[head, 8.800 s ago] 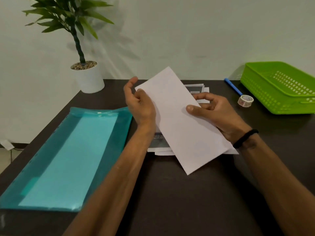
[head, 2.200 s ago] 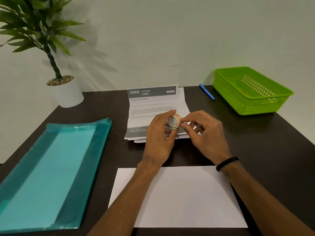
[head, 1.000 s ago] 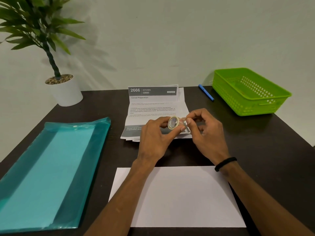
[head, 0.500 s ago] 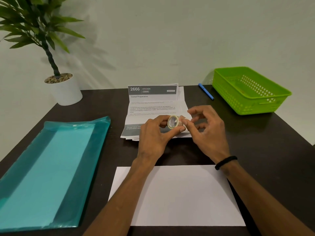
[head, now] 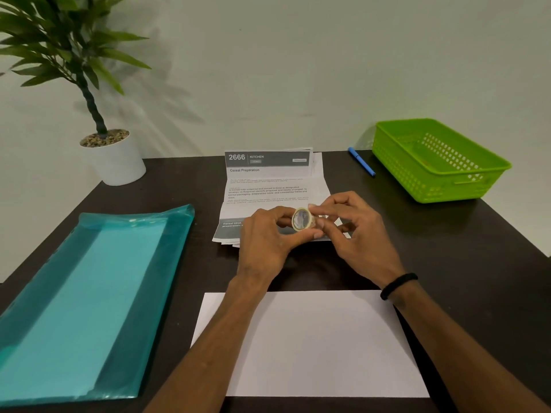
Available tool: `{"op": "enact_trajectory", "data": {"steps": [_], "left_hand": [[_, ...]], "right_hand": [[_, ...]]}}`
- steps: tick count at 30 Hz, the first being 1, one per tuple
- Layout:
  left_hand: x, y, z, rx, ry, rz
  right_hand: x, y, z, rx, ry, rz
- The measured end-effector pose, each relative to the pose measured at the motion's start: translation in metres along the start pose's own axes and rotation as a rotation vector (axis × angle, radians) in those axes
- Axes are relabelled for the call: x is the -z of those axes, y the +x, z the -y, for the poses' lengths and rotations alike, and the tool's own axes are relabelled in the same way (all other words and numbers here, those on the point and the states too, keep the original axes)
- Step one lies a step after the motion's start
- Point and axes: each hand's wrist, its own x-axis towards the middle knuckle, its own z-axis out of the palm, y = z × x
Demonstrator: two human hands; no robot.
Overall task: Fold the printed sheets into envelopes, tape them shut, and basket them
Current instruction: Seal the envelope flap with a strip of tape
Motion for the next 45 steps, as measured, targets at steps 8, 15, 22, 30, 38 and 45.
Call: {"op": "enact_trajectory", "data": {"steps": [8,15,22,30,38,45], "left_hand": [[0.000,-0.003,-0.001,-0.055,0.058,0.086],[-0.001,-0.002,0.003,-0.261,0.187,0.253],[-0.004,-0.002,0.011,-0.203,0.119,0.201],[0.000,-0.002,0.003,-0.123,0.117,0.172],[0.002,-0.003,0.000,-0.087,0.133,0.171],[0.006,-0.001,-0.007,0.006,0.163,0.139]], "right_hand": [[0.000,0.000,0.001,-0.018,-0.012,0.030],[0.001,0.001,-0.001,-0.029,0.040,0.081],[-0.001,0.000,-0.003,-0.025,0.049,0.070],[0.001,0.001,-0.001,-0.014,-0.016,0.076],[0.001,0.002,0.002,-0.039,-0.011,0.106],[0.000,0.002,0.004,-0.056,-0.023,0.092]]}}
